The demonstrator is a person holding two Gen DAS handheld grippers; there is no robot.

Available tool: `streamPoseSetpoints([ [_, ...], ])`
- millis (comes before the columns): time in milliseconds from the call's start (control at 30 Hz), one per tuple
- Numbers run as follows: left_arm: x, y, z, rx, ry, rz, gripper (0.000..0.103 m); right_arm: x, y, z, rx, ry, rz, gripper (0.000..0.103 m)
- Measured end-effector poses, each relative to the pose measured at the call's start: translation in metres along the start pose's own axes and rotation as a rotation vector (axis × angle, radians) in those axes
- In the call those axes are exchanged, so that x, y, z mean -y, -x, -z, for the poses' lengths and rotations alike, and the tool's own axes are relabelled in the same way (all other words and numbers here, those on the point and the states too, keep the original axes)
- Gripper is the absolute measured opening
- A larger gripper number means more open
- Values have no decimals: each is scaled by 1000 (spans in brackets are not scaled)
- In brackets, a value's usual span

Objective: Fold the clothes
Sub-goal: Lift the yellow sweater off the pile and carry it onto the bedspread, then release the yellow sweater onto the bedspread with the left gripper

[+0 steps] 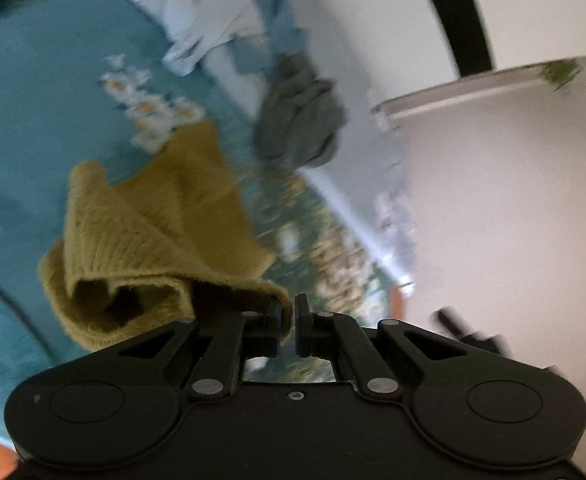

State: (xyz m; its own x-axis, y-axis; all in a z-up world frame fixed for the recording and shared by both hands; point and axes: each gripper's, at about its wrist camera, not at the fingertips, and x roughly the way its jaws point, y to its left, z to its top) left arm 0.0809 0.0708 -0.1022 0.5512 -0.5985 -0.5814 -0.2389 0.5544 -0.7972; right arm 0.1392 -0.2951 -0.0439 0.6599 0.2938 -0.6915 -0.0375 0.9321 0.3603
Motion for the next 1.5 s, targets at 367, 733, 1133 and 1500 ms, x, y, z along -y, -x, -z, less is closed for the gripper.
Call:
streamPoseSetpoints([
  [367, -27, 43, 25, 21, -10, -132, 33, -52, 27, 13, 11, 112, -38, 103],
  [733, -44, 84, 35, 55, 15, -116, 37, -93, 54, 38, 24, 186, -63, 103],
  [1133, -54, 112, 47, 54, 24, -111, 43, -124, 68, 60, 4, 231, -84, 103],
  [1500, -82, 133, 58, 75, 131, -156, 48, -142, 58, 68, -36, 302, -104, 103],
])
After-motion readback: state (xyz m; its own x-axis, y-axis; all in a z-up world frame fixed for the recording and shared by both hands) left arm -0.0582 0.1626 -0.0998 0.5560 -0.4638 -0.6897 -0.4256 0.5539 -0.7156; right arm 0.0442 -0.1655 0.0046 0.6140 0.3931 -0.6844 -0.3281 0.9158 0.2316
